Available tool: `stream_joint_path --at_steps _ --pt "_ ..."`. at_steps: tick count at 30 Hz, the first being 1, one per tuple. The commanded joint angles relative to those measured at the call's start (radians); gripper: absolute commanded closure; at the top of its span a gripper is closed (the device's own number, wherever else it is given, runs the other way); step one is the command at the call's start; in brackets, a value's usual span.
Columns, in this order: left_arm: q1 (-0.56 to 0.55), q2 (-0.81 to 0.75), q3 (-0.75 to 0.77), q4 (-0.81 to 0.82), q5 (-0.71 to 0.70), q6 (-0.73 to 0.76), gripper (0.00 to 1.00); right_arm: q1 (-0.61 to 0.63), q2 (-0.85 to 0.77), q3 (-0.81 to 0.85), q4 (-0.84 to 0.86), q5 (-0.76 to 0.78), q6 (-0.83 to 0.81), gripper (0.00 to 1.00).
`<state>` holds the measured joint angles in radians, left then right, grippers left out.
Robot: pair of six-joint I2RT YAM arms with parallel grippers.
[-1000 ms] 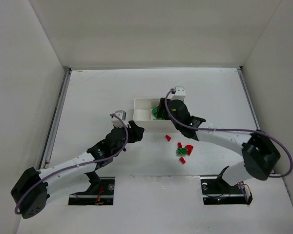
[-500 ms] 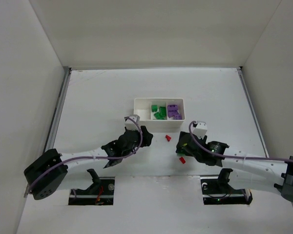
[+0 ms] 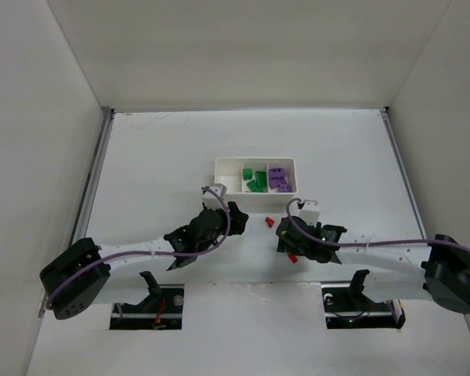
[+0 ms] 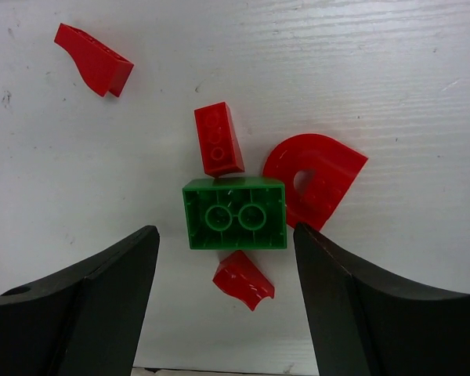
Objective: Sort the legos into containers by color
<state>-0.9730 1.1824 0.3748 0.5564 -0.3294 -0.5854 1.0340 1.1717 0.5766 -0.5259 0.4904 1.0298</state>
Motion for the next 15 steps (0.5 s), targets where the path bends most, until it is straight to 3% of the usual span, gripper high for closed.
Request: stream_joint_path --at_steps 1,5,11,15 --pt "0.007 -0.015 0.019 0.060 -0.002 0.016 0.48 -0.013 0.020 0.011 0.069 -0.015 -0.017 0.25" --pt "0.009 -0.015 0.021 0.062 -0.002 0.019 0.47 -0.019 0.054 0.011 0.092 -0.015 -0.027 0.28" --pt "0.024 -0.026 0.006 0.063 -0.002 0.021 0.47 -0.018 0.121 0.035 0.096 0.033 -0.028 0.52" --pt "0.033 -0.030 -0.007 0.074 -0.002 0.018 0.47 0.014 0.083 0.078 0.043 0.069 -0.028 0.58"
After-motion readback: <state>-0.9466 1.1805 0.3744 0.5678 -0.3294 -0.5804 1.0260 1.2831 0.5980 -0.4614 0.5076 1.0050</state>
